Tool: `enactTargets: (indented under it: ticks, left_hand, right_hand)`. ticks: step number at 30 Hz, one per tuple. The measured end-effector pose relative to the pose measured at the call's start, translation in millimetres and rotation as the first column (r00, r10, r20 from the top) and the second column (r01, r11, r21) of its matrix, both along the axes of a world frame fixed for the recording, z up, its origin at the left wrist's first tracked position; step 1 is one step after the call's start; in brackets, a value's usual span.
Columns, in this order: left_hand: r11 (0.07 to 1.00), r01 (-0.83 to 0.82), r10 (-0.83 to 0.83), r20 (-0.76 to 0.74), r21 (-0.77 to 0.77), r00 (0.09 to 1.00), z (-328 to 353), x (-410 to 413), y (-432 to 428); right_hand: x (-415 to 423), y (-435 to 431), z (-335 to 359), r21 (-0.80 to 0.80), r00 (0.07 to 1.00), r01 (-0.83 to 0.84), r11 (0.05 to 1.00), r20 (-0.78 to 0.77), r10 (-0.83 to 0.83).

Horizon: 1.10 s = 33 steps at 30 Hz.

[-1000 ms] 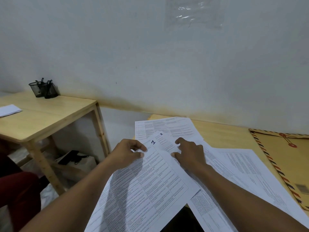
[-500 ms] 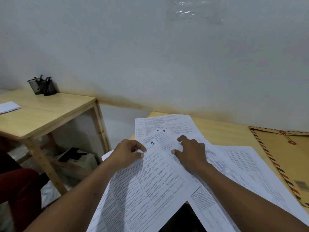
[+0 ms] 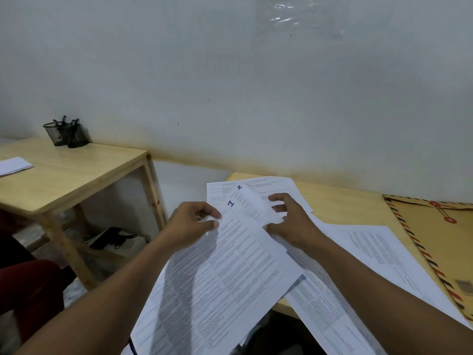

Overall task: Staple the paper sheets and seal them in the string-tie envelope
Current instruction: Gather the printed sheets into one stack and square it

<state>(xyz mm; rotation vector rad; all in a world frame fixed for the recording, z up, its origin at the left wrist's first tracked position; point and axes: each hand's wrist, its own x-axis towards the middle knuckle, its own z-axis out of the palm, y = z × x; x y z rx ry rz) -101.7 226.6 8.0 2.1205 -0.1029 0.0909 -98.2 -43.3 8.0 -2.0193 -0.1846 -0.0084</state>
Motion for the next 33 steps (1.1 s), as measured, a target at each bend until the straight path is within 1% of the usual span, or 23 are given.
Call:
enactTargets:
  ticks: [2, 3, 6, 8, 12, 17, 23, 27, 29, 32, 33]
  left_hand:
    - [1.000, 0.010, -0.010, 0.008, -0.021, 1.000, 6, 1, 3]
    - [0.999, 0.021, -0.021, 0.005, -0.026, 1.000, 8, 1, 4]
    - [1.000, 0.018, -0.018, 0.004, 0.003, 1.000, 6, 1, 6]
    - [1.000, 0.008, -0.008, 0.000, 0.030, 1.000, 1, -2, 5]
    - [0.998, -0.028, 0.029, -0.014, 0.053, 0.999, -7, -6, 3]
    - [0.997, -0.075, 0.075, 0.015, 0.022, 0.997, -5, -8, 1]
    - [0.993, -0.115, 0.118, -0.087, 0.040, 0.989, -11, -12, 8]
    - [0.996, -0.080, 0.086, -0.185, 0.039, 0.979, -5, -11, 14]
    - [0.997, -0.078, 0.078, -0.188, 0.007, 0.979, 0, -11, 18]
    - [0.996, -0.086, 0.081, -0.168, -0.024, 0.982, 4, -11, 22]
    - [0.996, -0.083, 0.075, -0.169, -0.037, 0.983, 4, -11, 22]
  right_hand:
    - [-3, -5, 2, 0.126, 0.990, -0.108, 0.986, -0.072, 0.118]
    - [-5, -5, 1, 0.165, 0.983, -0.142, 0.976, -0.094, 0.159]
    - [-12, -1, -3, 0.215, 0.966, -0.190, 0.958, -0.131, 0.221]
    - [-16, 2, -7, 0.221, 0.963, -0.200, 0.955, -0.138, 0.233]
    - [-28, 3, -10, 0.178, 0.970, -0.179, 0.968, -0.131, 0.204]
    - [-31, 7, -14, 0.169, 0.998, -0.051, 0.984, -0.022, 0.056]
    - [-38, 16, -16, 0.189, 1.000, -0.020, 0.982, -0.017, 0.024]
    - [-40, 19, -17, 0.181, 0.998, -0.018, 0.983, -0.063, 0.030]
    - [-39, 20, -16, 0.194, 0.993, -0.010, 0.981, -0.115, 0.033]
    - [-38, 23, -8, 0.255, 0.976, 0.027, 0.967, -0.215, 0.029]
    - [-38, 24, -6, 0.260, 0.976, 0.023, 0.965, -0.215, 0.034]
